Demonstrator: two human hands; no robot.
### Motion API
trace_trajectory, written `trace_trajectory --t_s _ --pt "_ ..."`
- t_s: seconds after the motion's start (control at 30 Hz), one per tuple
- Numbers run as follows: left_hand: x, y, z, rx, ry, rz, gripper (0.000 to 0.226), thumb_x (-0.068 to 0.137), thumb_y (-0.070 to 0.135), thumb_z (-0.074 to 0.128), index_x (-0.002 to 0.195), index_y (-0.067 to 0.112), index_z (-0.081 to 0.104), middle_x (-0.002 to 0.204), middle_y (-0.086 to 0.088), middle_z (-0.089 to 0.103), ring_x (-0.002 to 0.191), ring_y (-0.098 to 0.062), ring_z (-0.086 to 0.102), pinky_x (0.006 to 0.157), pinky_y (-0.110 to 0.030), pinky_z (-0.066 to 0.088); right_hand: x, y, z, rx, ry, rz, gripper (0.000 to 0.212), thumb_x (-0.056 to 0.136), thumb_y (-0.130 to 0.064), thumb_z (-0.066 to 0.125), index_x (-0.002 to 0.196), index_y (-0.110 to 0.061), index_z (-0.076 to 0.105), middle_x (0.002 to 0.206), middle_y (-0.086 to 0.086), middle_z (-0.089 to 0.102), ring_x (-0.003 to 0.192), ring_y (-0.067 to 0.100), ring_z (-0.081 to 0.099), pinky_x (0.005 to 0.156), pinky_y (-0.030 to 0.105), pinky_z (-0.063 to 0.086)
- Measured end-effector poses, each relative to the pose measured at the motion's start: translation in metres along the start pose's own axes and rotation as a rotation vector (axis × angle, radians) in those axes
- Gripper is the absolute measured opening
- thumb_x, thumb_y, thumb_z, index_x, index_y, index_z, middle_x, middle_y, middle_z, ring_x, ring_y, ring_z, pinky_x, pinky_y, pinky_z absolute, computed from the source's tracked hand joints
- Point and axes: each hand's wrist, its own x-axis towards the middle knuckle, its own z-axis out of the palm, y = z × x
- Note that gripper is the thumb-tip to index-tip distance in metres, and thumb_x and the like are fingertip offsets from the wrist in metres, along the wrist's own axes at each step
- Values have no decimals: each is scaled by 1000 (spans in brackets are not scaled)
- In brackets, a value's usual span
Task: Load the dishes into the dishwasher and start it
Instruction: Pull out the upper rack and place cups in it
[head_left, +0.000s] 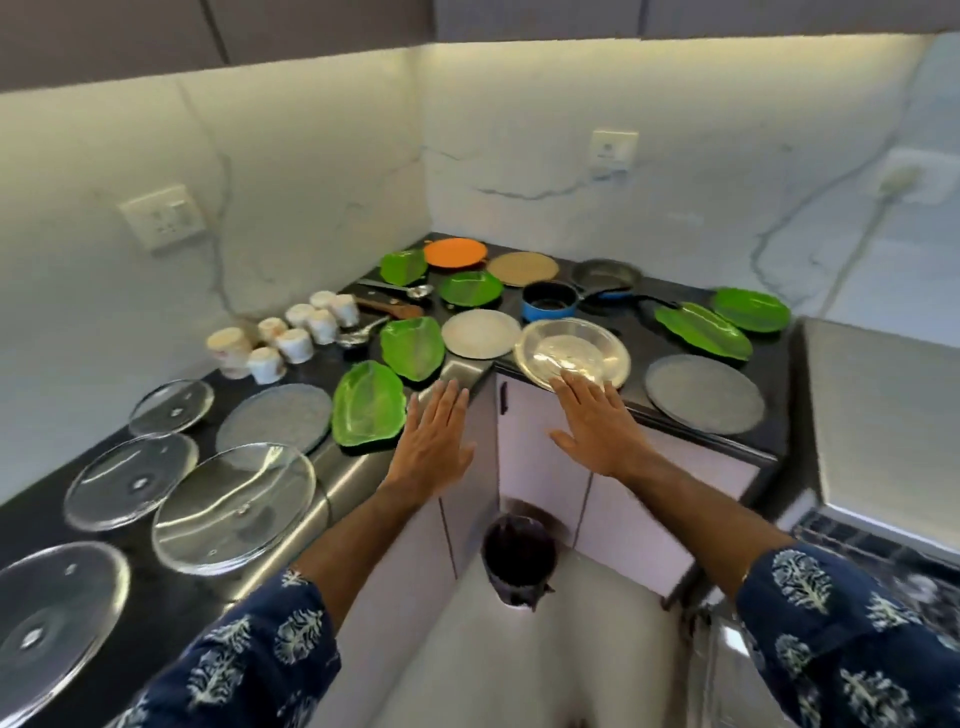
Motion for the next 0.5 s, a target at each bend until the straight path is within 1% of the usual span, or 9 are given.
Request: trace_trajectory --t_s 0.1,0.17,0.27,0.37,0.43,0.5 --pt "2 -42 0 27 16 -110 80 95 39 55 159 8 18 168 -11 9 155 -28 4 122 -54 1 61 -20 12 37 5 -114 78 93 -50 55 154 -12 23 158 11 26 146 31 26 120 55 18" --pt "6 -69 -4 30 10 -182 78 96 39 55 158 8 20 167 -11 11 155 -29 6 122 -54 0 99 -33 19 72 7 -185 77 93 -49 57 153 -13 25 159 10 27 147 29 26 121 54 17" --pt "12 -103 -10 88 5 -309 77 100 42 47 159 8 11 168 -11 4 156 -28 0 123 -54 0 155 -51 27 96 13 -302 76 94 -47 56 155 -14 25 158 9 29 146 27 27 121 53 15" --pt "19 -130 -15 117 -35 -433 75 103 45 38 160 9 5 168 -9 -2 155 -26 -4 125 -53 1 203 -65 27 87 -12 -412 75 94 -48 55 154 -15 25 155 10 32 144 28 31 120 53 18" --pt "23 -145 -18 113 -49 -515 73 104 46 35 160 10 5 169 -9 0 156 -26 0 125 -51 3 234 -71 30 95 -23 -486 75 93 -47 56 154 -15 26 154 10 34 143 30 32 119 55 20" --pt "23 -156 -20 103 -68 -573 70 105 45 35 159 11 9 168 -10 7 155 -27 8 125 -50 8 262 -79 35 99 -41 -527 75 92 -46 57 153 -14 27 154 11 34 142 32 34 118 55 22"
